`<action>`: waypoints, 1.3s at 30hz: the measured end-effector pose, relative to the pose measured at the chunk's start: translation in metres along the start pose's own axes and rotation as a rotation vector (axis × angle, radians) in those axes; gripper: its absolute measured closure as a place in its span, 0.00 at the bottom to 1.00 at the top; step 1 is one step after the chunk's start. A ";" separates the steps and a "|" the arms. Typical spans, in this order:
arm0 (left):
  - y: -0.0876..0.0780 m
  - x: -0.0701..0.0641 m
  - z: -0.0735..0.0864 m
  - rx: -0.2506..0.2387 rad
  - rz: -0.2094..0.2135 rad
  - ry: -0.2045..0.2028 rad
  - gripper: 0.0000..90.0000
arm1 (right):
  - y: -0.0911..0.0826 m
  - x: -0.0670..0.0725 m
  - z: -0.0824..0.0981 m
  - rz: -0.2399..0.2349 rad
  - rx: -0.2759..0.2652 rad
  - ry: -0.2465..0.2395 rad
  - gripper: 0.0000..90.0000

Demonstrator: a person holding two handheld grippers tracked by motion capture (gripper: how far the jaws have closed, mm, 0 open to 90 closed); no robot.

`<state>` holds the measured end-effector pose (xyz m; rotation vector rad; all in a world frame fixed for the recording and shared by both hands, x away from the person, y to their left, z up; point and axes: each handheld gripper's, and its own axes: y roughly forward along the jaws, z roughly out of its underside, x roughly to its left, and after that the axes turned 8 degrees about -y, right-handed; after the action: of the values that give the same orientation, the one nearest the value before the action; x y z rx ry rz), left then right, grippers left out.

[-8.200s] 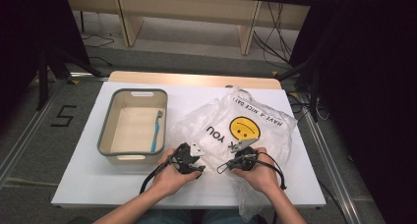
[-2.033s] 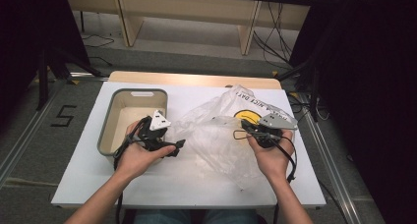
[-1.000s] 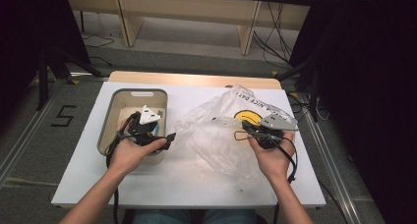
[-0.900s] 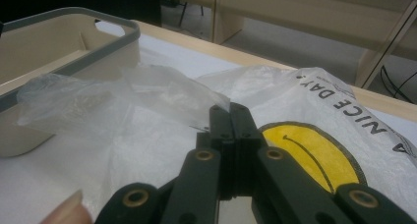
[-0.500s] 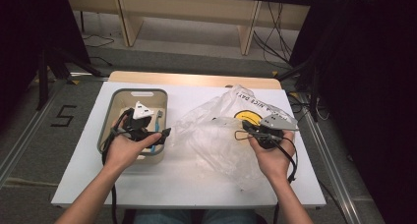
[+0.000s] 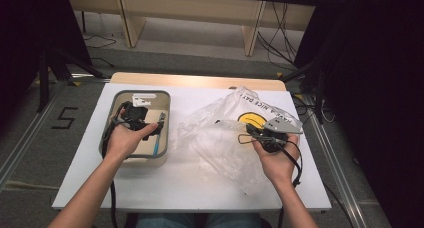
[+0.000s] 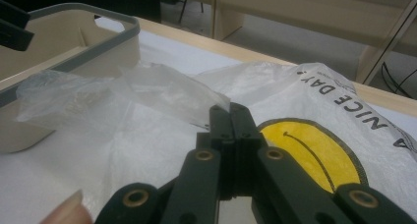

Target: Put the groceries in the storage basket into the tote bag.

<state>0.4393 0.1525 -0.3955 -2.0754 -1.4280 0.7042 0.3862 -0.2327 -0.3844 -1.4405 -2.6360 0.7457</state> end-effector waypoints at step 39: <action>0.097 0.015 0.001 0.272 -0.097 -0.117 0.58 | 0.003 0.002 0.003 -0.013 0.014 0.000 1.00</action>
<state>0.5084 0.1373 -0.4631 -1.7708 -1.3978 0.9375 0.3868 -0.2314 -0.3885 -1.4190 -2.6318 0.7622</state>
